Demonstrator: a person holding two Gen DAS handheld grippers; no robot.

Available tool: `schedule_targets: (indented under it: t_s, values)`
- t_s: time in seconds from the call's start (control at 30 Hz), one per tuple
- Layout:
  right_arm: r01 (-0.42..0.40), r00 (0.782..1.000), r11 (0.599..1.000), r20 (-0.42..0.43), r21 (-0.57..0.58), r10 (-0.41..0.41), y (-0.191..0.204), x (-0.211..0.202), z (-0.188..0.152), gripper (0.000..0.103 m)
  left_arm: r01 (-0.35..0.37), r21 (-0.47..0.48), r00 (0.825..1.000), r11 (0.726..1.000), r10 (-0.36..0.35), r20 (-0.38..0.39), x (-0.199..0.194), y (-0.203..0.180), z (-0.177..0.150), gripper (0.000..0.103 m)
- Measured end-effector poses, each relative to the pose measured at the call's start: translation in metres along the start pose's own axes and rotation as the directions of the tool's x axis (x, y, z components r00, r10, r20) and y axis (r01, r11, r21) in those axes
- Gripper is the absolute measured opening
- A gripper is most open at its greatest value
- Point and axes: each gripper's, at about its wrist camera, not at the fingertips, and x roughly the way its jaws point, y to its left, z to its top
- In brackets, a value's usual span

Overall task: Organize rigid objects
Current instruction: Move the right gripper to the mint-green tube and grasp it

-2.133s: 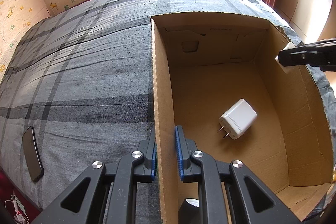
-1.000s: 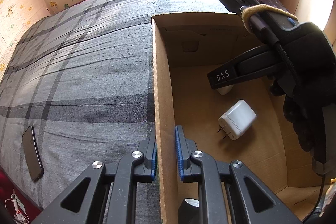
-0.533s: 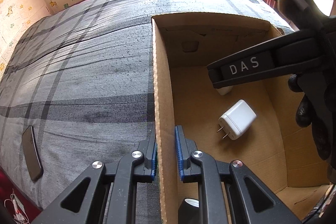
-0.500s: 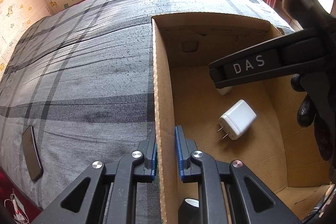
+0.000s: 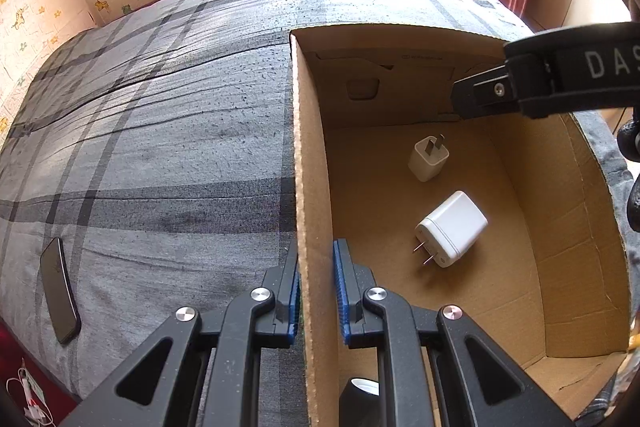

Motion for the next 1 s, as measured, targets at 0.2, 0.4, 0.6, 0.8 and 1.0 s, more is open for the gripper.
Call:
schedule_targets:
  t_s: [0.2,0.4,0.6,0.8,1.0]
  values:
    - [0.01,0.999,1.0,0.036,0.004,-0.01,-0.011,-0.016,-0.002,0.103,-0.015,0.009,1.0,1.0,0.015,0.002,0.0,-0.003,0.0,0.016]
    - [0.035,0.997,0.999,0.064,0.022,-0.036,-0.032,-0.03,-0.01,0.103,-0.008,0.004,1.0,1.0,0.008,-0.001,0.0,-0.002,0.0,0.016]
    - [0.046,0.994,0.998,0.099,0.04,-0.05,-0.057,-0.042,-0.019,0.103,-0.011,0.006,1.0,1.0,0.011,-0.001,0.0,-0.002,0.0,0.016]
    - [0.084,0.989,0.993,0.117,0.079,-0.093,-0.086,-0.054,-0.028,0.103,-0.008,0.005,1.0,1.0,0.008,-0.003,0.001,-0.001,0.001,0.016]
    - [0.097,0.987,0.985,0.111,0.143,-0.113,-0.119,-0.052,-0.039,0.103,-0.007,0.004,1.0,1.0,0.007,0.0,0.002,0.0,0.0,0.016]
